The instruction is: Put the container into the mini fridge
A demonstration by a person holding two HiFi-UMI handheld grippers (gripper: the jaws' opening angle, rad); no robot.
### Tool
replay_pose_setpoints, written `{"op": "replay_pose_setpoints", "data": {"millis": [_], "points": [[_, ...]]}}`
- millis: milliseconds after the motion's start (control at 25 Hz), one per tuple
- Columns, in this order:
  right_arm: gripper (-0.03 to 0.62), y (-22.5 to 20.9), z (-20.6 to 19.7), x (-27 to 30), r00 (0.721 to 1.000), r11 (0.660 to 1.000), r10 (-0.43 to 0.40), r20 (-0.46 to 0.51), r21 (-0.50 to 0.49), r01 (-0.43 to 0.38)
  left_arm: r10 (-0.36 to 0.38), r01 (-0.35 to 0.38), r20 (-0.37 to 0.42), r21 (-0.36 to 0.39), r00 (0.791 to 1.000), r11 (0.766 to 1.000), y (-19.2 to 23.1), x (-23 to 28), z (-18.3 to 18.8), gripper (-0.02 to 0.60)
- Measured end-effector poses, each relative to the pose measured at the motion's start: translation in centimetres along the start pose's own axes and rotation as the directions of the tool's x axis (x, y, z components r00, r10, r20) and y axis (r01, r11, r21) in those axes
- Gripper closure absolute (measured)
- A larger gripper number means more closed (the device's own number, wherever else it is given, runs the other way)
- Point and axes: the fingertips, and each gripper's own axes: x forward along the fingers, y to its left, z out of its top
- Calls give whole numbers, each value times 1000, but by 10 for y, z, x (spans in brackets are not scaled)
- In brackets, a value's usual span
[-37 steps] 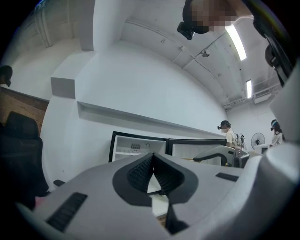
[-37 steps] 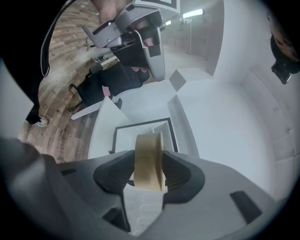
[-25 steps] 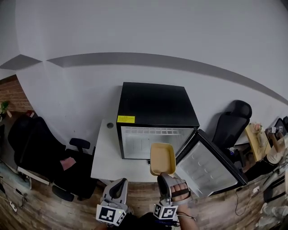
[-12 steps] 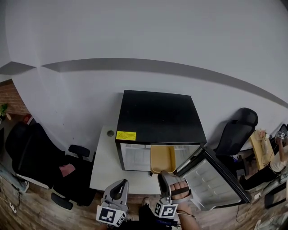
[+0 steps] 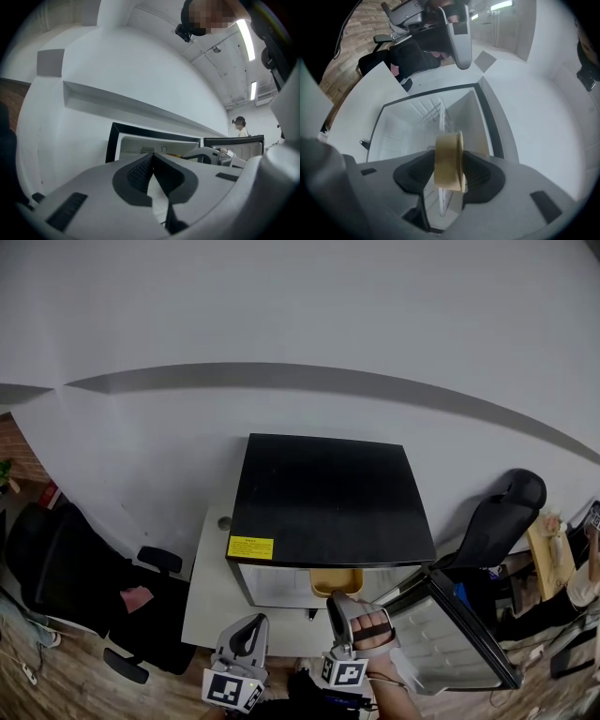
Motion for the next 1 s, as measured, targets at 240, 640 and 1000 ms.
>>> {"op": "replay_pose_setpoints", "data": {"millis": [240, 640, 1000], "points": [[395, 1, -5, 27, 1000, 1000, 12, 7, -20, -11, -1, 0, -15, -19, 1000, 1000, 2, 15, -8, 574], [540, -11, -3, 51, 999, 1000, -27, 28, -10, 27, 25, -25, -20, -28, 999, 999, 8, 18, -10, 574], [539, -23, 1, 59, 998, 999, -44, 39, -10, 45, 46, -47, -23, -23, 999, 999, 9, 11, -8, 574]]}}
